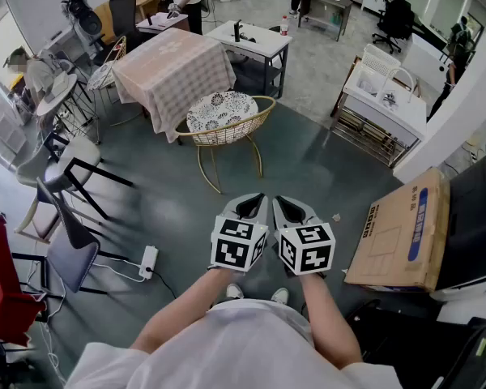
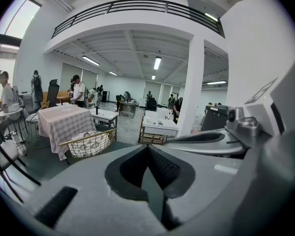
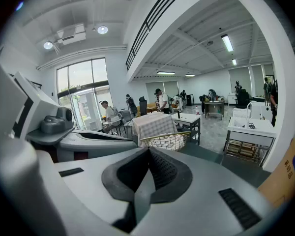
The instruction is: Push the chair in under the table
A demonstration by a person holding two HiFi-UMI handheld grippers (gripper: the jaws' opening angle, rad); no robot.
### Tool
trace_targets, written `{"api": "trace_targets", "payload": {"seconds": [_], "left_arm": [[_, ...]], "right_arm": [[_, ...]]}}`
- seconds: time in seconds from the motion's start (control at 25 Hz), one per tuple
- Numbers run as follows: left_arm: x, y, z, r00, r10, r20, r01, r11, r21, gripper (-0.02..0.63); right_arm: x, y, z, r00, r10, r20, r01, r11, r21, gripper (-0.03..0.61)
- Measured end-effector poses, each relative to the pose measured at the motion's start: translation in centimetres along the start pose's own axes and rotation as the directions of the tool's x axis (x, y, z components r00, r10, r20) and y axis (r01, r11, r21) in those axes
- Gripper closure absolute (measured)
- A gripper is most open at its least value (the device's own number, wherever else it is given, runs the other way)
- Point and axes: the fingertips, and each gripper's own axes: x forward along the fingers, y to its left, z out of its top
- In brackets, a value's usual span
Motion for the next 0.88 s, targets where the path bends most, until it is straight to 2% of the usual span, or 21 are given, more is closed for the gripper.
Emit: {"api": "trace_targets", "payload": {"seconds": [0.4,0.88], "left_arm": [[-0.6,1.1,-0.3,1.0,-0.013,-0.004,0.013,1.0,-0.005,0.609],[-1.7,5.8,-1.0,1.0,-0.028,-0.005,0.028,1.0,-0.011,0.609]], "right_arm": [[0.7,1.0,-0.1,1.0,-0.017,-0.003,0.017,1.0,0.005,0.575],[4.0,4.2,-0.1,0.999,-0.051,-0.018,0.051,0.999,-0.001,0.575]]}}
